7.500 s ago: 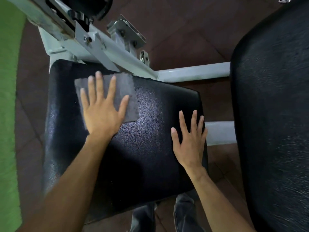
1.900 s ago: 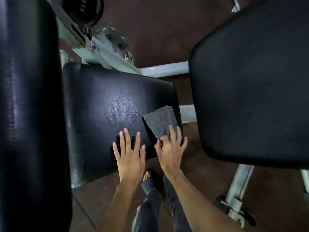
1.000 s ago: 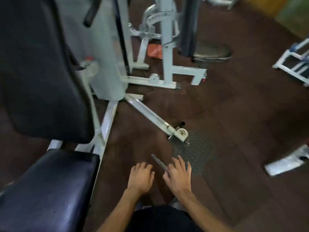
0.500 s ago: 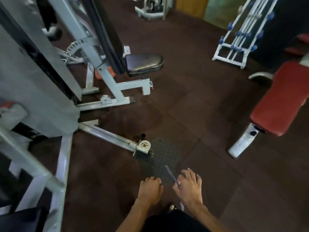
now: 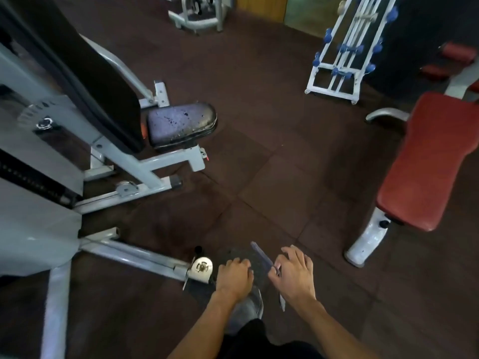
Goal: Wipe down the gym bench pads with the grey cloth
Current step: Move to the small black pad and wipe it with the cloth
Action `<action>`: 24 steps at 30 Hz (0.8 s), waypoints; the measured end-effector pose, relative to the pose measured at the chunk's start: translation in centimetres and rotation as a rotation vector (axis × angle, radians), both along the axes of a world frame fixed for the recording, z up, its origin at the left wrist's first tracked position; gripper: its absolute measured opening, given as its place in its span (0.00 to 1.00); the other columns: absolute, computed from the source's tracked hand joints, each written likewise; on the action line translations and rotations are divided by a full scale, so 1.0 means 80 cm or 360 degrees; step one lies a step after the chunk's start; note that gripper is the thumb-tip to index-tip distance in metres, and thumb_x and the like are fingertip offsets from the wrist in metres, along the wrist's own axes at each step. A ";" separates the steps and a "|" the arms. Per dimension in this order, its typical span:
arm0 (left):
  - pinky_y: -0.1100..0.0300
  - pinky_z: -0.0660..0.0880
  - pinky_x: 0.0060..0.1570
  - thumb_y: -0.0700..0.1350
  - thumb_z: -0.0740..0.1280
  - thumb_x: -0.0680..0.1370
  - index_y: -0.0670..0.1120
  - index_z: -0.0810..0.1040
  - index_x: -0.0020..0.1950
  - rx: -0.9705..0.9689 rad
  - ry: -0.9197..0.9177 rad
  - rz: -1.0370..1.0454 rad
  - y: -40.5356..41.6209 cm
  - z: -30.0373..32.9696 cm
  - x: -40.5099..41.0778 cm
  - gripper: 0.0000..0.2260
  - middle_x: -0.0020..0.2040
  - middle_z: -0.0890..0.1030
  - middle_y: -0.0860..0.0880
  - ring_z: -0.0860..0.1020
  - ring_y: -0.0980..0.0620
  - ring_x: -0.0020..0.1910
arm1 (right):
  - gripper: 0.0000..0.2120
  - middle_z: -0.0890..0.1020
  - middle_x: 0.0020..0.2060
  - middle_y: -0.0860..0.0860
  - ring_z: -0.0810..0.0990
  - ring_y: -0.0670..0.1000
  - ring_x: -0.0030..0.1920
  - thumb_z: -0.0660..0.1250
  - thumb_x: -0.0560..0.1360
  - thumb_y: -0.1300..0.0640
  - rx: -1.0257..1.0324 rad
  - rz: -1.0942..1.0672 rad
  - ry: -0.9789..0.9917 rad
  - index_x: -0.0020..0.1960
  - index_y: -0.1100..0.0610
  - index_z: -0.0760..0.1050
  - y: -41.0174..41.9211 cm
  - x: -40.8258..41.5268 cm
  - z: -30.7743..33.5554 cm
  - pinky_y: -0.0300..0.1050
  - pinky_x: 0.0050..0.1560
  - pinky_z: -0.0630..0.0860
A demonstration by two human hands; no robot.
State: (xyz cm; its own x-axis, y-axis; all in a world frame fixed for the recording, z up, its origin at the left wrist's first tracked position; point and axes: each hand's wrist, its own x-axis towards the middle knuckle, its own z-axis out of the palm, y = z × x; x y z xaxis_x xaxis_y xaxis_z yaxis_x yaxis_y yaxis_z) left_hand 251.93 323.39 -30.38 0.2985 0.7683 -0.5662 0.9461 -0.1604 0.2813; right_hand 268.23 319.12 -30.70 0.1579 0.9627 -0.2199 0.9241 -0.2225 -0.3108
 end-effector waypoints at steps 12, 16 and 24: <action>0.50 0.70 0.63 0.52 0.56 0.83 0.51 0.73 0.67 0.0143 -0.0024 0.0211 0.361 0.040 -0.032 0.15 0.63 0.77 0.49 0.75 0.48 0.63 | 0.11 0.72 0.68 0.49 0.61 0.51 0.74 0.65 0.76 0.48 -0.0010 -0.0009 0.0103 0.53 0.52 0.82 0.392 0.003 0.030 0.54 0.72 0.57; 0.49 0.71 0.63 0.52 0.57 0.83 0.51 0.74 0.67 0.0232 -0.0007 0.0319 0.468 0.027 -0.047 0.15 0.63 0.78 0.49 0.75 0.47 0.63 | 0.11 0.73 0.65 0.50 0.63 0.52 0.73 0.66 0.75 0.49 0.0044 0.0004 0.0091 0.51 0.54 0.82 0.512 -0.010 0.012 0.55 0.71 0.58; 0.49 0.70 0.63 0.51 0.57 0.83 0.51 0.73 0.67 0.0166 0.0070 0.0421 0.676 -0.005 -0.070 0.15 0.64 0.77 0.49 0.75 0.46 0.64 | 0.10 0.77 0.61 0.52 0.68 0.54 0.70 0.68 0.73 0.52 0.0001 0.0028 0.0098 0.48 0.56 0.83 0.729 -0.040 -0.031 0.57 0.69 0.63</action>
State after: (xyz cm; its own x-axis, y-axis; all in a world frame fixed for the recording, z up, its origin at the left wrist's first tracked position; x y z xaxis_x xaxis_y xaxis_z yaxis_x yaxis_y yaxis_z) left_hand 246.31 377.48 -30.75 0.0570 0.8708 -0.4882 0.9699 0.0676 0.2339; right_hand 265.01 377.45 -33.18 0.1271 0.9653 -0.2280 0.9070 -0.2061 -0.3672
